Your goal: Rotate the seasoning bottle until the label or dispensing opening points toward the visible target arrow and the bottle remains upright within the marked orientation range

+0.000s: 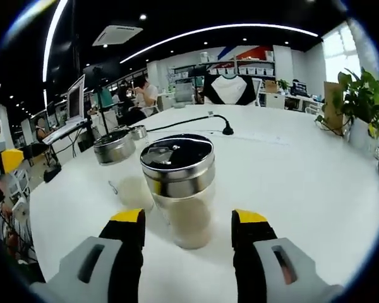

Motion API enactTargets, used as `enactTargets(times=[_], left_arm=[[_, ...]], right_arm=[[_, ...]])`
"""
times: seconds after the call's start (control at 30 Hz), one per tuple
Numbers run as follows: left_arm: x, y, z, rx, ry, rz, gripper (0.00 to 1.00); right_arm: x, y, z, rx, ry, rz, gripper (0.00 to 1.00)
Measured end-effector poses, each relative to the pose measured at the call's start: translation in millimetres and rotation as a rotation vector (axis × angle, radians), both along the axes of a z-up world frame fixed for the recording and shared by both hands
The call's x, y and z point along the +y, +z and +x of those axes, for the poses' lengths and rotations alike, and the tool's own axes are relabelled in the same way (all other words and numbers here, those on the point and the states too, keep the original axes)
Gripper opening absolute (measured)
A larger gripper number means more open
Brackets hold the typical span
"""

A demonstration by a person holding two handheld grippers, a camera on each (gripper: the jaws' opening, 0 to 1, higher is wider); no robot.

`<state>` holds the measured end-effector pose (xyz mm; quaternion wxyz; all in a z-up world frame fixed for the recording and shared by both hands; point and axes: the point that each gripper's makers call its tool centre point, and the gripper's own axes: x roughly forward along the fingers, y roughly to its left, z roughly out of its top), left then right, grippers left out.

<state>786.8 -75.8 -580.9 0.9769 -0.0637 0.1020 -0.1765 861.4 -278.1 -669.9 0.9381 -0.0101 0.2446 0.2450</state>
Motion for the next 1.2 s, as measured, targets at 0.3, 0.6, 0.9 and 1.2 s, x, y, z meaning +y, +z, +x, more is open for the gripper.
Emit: enactTargets(times=[0.3, 0.6, 0.9, 1.2], left_arm=[[2.4, -0.6, -0.4, 0.001, 0.008, -0.007, 0.84], [-1.1, -0.4, -0.5, -0.001, -0.002, -0.009, 0.84], [3.6, -0.9, -2.1, 0.000, 0.009, -0.008, 0.84], [6.0, -0.7, -3.1, -0.002, 0.014, -0.014, 0.83]], right_arm=[[-5.2, 3.4, 7.8, 0.003, -0.152, 0.044, 0.54], [0.9, 2.7, 16.8, -0.022, -0.218, 0.039, 0.51], [4.5, -2.2, 21.7, -0.015, -0.228, 0.034, 0.45], [3.1, -3.3, 23.4, -0.013, -0.238, 0.013, 0.41]])
